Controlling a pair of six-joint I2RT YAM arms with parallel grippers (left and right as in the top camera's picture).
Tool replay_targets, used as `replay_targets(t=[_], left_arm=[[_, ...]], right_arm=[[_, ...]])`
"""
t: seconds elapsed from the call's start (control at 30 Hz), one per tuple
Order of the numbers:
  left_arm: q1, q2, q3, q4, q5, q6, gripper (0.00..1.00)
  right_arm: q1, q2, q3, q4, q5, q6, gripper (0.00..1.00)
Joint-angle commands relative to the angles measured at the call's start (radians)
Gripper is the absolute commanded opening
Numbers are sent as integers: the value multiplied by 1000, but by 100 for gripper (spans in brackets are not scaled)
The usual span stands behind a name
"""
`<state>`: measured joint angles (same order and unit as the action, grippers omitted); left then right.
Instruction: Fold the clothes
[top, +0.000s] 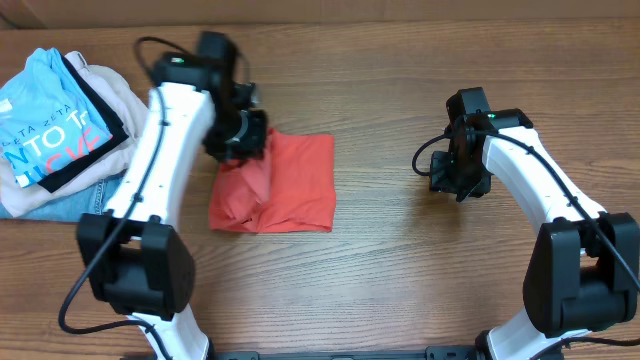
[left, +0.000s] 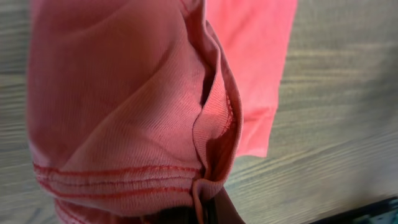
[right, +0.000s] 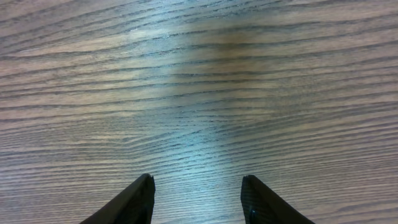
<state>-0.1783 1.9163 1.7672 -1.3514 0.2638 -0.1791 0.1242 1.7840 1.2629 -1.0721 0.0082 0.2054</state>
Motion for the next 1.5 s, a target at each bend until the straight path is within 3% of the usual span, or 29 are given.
replay_targets(t=[0.0, 0.4, 0.67, 1.03, 1.47], left_arm=[[-77, 20, 18, -5, -96, -59, 4], [-155, 58, 18, 48, -95, -184, 4], [-108, 52, 57, 24, -2, -141, 4], [-62, 50, 241, -124, 35, -105, 4], [-135, 52, 151, -98, -28, -114, 5]], right_arm=[[-7, -22, 16, -4, 13, -3, 49], [-7, -22, 16, -18, -13, -3, 49], [-7, -22, 15, -18, -13, -3, 49], [-7, -22, 14, -14, -13, -3, 49], [-7, -22, 14, -16, -13, -3, 49]])
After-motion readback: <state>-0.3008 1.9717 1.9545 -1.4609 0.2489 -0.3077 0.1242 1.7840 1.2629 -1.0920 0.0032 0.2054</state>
